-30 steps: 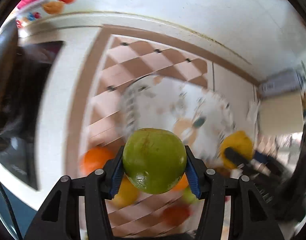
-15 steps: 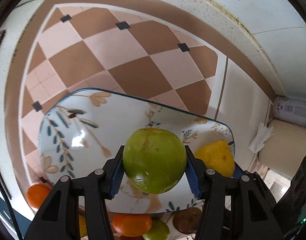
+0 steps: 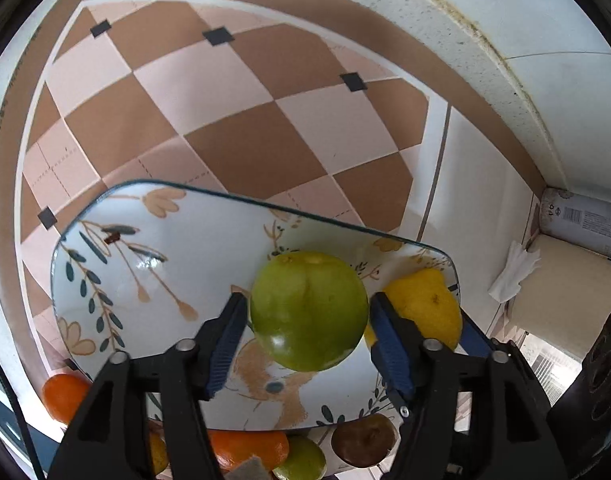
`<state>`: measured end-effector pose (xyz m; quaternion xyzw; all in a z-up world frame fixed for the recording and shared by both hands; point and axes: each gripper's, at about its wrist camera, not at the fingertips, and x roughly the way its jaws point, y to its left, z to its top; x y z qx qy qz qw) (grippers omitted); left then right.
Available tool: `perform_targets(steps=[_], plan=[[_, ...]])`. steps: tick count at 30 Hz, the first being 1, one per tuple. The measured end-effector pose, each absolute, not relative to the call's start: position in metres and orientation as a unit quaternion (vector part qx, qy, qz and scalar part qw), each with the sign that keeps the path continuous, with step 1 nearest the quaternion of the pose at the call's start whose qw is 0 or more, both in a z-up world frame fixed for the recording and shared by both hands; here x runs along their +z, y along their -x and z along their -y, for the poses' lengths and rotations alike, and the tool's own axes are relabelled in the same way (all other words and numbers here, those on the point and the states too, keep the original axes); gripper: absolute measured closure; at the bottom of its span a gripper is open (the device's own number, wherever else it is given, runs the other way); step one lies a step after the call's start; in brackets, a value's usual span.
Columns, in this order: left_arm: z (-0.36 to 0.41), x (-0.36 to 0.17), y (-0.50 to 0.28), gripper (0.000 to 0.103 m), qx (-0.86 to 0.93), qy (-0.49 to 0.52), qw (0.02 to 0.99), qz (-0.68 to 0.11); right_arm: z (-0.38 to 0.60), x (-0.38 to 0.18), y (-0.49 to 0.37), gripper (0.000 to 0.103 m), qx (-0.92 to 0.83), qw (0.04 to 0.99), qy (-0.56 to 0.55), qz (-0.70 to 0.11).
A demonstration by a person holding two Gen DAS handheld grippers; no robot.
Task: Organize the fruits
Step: 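Carry the green apple and lemon onto the floral plate and release both, then lift both grippers away from the plate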
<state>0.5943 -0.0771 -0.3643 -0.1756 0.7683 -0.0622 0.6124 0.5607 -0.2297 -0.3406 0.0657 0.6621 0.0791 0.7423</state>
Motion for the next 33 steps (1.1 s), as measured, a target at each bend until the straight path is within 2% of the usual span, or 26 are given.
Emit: perform_targets(steps=[2, 5, 7, 8, 18, 33], plan=[[0.078, -0.359, -0.594, 0.03, -0.066, 0.17, 0.618, -0.765, 0.233, -0.336, -0.559, 0.022, 0.076, 0.744, -0.071, -0.66], [0.079, -0.351, -0.591, 0.03, -0.068, 0.157, 0.627, -0.76, 0.236, -0.328, -0.553, 0.02, 0.068, 0.746, -0.069, -0.659], [0.079, -0.34, -0.587, 0.03, -0.063, 0.134, 0.644, -0.751, 0.238, -0.323, -0.547, 0.011, 0.062, 0.747, -0.068, -0.658], [0.078, -0.336, -0.585, 0.03, -0.061, 0.126, 0.651, -0.746, 0.24, -0.32, -0.542, 0.01, 0.05, 0.748, -0.062, -0.659], [0.061, -0.283, -0.527, 0.03, -0.014, 0.026, 0.735, -0.677, 0.253, -0.281, -0.49, 0.01, -0.01, 0.766, -0.041, -0.642], [0.058, -0.205, -0.43, 0.03, -0.036, 0.007, 0.798, -0.602, 0.23, -0.201, -0.398, 0.01, -0.002, 0.807, -0.048, -0.589]])
